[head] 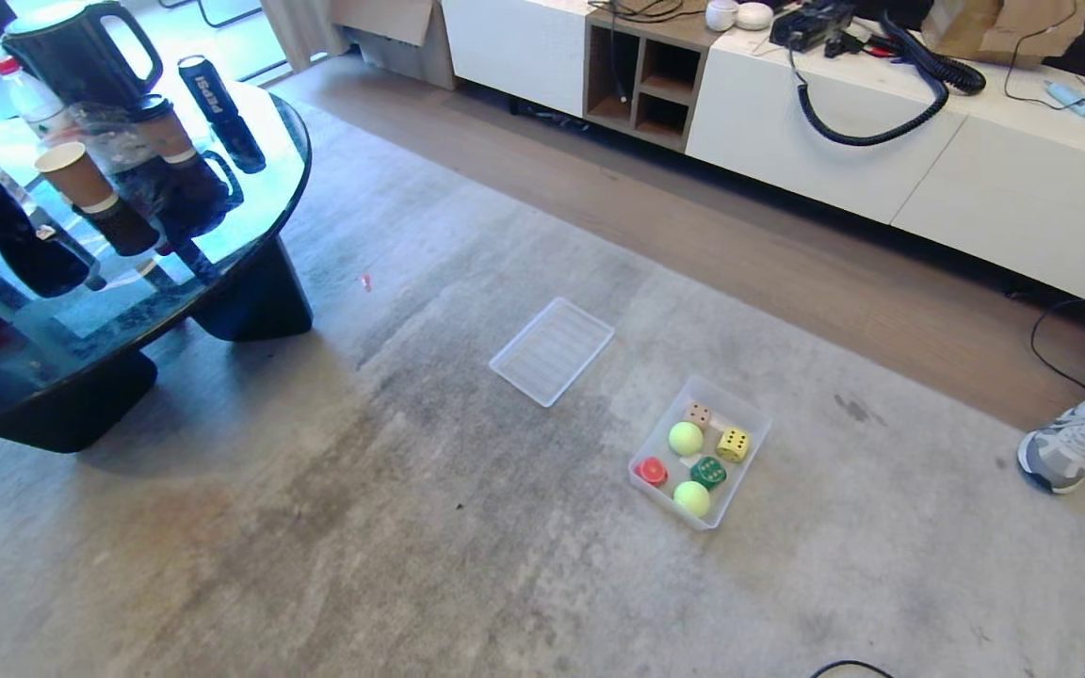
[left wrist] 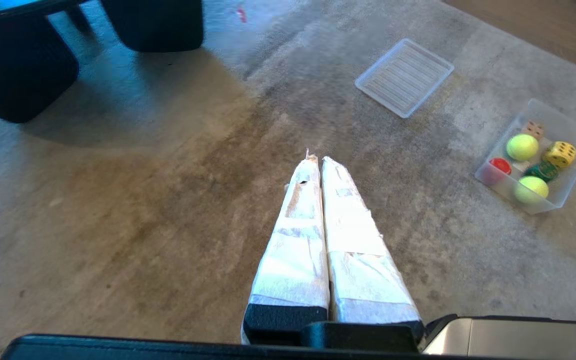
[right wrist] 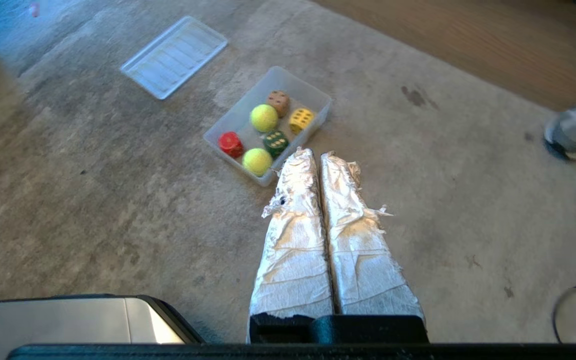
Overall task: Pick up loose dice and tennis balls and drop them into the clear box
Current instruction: Close the lid
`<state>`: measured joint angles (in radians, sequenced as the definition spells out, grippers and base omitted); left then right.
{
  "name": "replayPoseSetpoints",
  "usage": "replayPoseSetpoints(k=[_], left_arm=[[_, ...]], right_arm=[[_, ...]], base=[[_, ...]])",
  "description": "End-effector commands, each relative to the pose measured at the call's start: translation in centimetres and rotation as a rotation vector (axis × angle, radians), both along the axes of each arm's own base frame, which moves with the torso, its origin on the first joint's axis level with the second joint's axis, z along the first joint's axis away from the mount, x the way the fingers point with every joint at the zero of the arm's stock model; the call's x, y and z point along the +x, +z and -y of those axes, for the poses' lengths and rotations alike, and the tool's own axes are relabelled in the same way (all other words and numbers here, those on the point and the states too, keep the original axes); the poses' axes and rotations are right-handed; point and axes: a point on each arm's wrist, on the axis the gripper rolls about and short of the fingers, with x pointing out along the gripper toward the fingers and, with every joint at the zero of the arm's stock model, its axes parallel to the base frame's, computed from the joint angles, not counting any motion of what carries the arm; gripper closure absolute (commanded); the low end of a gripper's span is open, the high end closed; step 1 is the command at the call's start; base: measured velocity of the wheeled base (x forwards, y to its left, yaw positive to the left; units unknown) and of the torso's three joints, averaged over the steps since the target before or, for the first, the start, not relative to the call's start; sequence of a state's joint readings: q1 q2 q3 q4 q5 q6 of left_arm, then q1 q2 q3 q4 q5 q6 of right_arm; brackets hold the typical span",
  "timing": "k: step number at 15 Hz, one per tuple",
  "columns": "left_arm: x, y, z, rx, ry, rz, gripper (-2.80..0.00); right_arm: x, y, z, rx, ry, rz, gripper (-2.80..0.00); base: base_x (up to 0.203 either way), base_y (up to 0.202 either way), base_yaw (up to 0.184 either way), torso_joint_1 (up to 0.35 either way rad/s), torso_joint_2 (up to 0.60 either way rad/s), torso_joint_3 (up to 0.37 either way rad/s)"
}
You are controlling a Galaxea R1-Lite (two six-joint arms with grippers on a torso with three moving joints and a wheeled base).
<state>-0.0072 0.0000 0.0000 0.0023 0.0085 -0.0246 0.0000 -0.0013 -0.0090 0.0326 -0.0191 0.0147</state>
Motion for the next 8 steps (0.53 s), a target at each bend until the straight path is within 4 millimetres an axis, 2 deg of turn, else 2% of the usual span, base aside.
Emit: replayPoseSetpoints(k=[1, 8], left_arm=[[0.00, -0.01, 0.00, -0.002, 0.000, -0.001, 0.00], [0.00, -0.02, -0.01, -0.006, 0.002, -0.002, 0.00]], right_arm=[[0.01, 0.03, 0.00, -0.001, 0.000, 0.001, 0.00], [0.02, 0.01, 0.00, -0.001, 0.002, 0.006, 0.00]], base=[[0.002, 0.001, 0.125, 0.027, -0.09, -0.073], [0.004, -0.008, 0.168, 0.010, -0.01, -0.014]])
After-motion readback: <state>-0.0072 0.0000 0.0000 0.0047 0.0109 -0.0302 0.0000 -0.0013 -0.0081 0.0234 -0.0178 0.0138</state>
